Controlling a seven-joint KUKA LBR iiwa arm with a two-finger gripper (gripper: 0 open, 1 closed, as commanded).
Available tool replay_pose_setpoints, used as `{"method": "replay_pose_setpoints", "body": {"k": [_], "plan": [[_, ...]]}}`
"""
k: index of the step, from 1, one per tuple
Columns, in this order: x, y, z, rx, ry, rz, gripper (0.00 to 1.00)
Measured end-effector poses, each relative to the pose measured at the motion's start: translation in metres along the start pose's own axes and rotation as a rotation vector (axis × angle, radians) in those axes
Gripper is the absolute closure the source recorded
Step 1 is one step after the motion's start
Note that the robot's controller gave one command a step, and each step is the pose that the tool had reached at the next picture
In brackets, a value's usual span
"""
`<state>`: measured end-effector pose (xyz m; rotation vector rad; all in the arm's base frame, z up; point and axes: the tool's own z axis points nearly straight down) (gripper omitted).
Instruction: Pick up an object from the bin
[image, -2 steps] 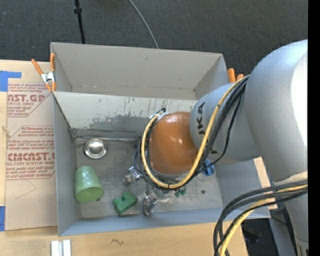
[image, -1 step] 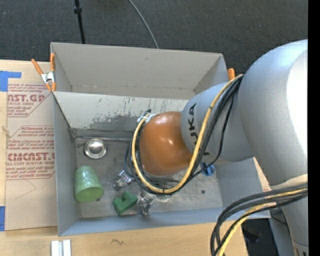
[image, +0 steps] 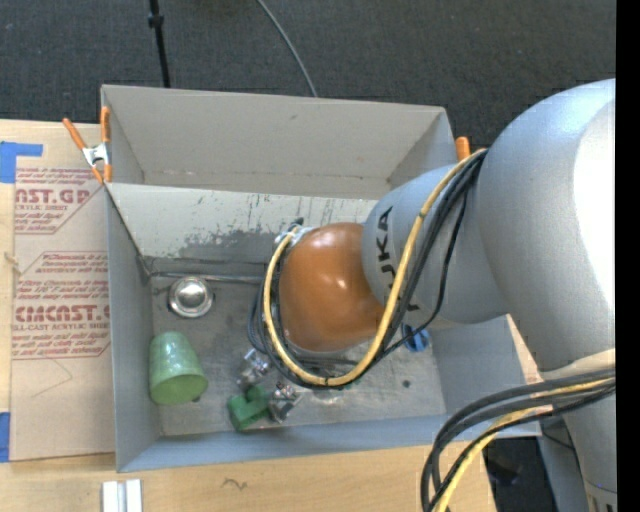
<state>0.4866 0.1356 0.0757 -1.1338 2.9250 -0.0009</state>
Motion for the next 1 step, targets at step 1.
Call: {"method": "replay_pose_setpoints", "body": {"k": [1], "plan": [[0.0210, -0.0287, -0.1549, 0.002, -0.003, -0.299, 1.00]]}}
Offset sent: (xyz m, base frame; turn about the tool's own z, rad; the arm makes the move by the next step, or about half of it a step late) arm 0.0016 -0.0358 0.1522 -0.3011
